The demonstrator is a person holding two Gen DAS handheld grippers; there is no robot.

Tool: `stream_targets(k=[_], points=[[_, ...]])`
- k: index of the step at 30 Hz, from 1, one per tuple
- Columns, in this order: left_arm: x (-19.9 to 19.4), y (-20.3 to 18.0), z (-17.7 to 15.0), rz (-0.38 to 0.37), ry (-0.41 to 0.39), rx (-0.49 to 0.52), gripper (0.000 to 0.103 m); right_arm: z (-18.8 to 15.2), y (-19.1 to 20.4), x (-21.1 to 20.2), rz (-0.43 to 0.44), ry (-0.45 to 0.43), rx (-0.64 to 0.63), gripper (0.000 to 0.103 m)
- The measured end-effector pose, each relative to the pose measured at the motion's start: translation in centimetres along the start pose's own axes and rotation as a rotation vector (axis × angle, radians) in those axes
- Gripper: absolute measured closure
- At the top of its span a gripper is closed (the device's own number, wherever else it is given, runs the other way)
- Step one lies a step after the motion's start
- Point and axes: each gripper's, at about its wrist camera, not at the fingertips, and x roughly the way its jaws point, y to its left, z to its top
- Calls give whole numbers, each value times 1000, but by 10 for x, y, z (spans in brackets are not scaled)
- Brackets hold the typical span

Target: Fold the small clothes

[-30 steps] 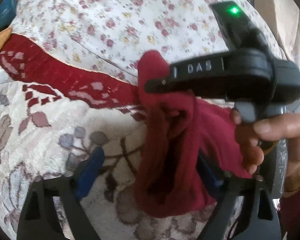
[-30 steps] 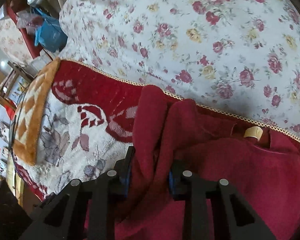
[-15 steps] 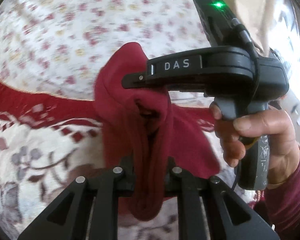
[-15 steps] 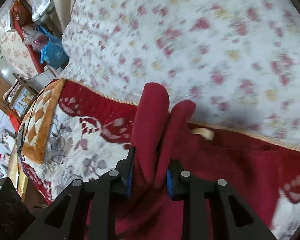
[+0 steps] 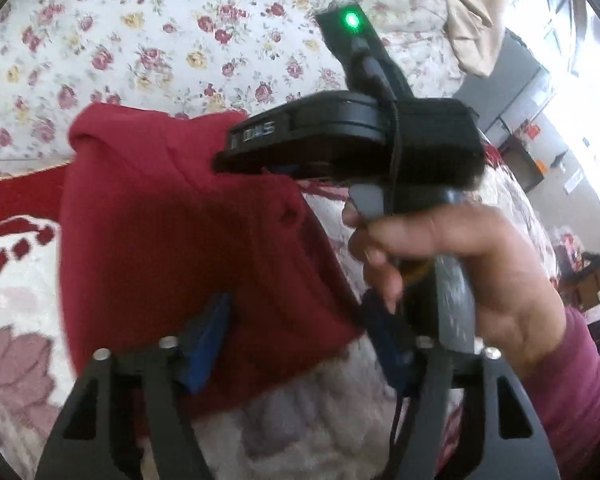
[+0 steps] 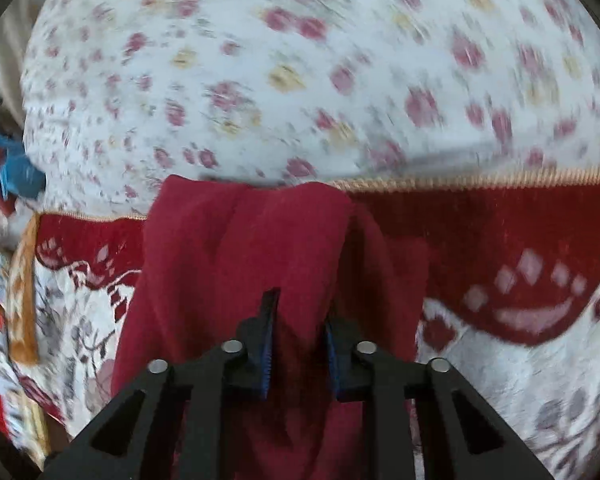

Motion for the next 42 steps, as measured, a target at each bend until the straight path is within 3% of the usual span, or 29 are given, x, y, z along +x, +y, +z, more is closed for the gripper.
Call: stream_targets(k=[2,3,6,8,11,12,14,15,18,20,22,24,26,29,32,35,38,39,41,42], points=[[-25,6,-10,-1,-15,25,25,-5,-8,-21,38,-22,26,55],[-34,15,-14,13,-26,27,24,-10,-10,-34,81,-40,31,46],[-63,42,-26,146,-80,32,19,-29,-7,-60,141,-71,21,23],[-70,59,-31,229,-108,14,19,-43,3,-59,158,-49,-12,17],[-68,83,-33,260,-123,-109,19,-53,12,-25,96,23,-5,21],[-67,88,-34,248,-132,-128,19,-55,14,-16,68,34,-4,51],[-57,91,-36,251,-133,-150,19,-58,20,-21,27,-1,-32,73],[-51,94,-38,255,-123,-146,19,-60,26,-35,24,-40,-71,79],[-39,89,-40,259,-96,-125,19,-69,23,-57,-19,-88,-96,79],[-29,84,-41,256,-75,-110,19,-71,20,-43,-64,-37,-111,79],[-23,83,-38,256,-64,-100,19,-71,17,-38,-65,-5,-124,71],[-27,77,-39,253,-68,-90,19,-65,16,-55,-66,-55,-104,52],[-30,77,-38,258,-81,-83,19,-61,9,-75,-106,-149,-83,43],[-30,82,-34,270,-96,-103,19,-44,23,-83,-110,-211,-115,43],[-18,88,-32,257,-72,-127,19,-17,49,-56,-73,-178,-152,44],[-11,86,-33,254,-62,-115,18,4,85,-22,-95,-140,-240,44],[-6,83,-34,245,-55,-101,16,21,106,18,-77,-50,-310,45],[-4,83,-34,244,-52,-98,16,23,103,32,-113,-38,-301,47],[-3,83,-34,242,-54,-98,16,29,81,59,-281,-58,-267,47],[-3,83,-33,235,-53,-99,16,30,70,63,-303,-74,-238,47]])
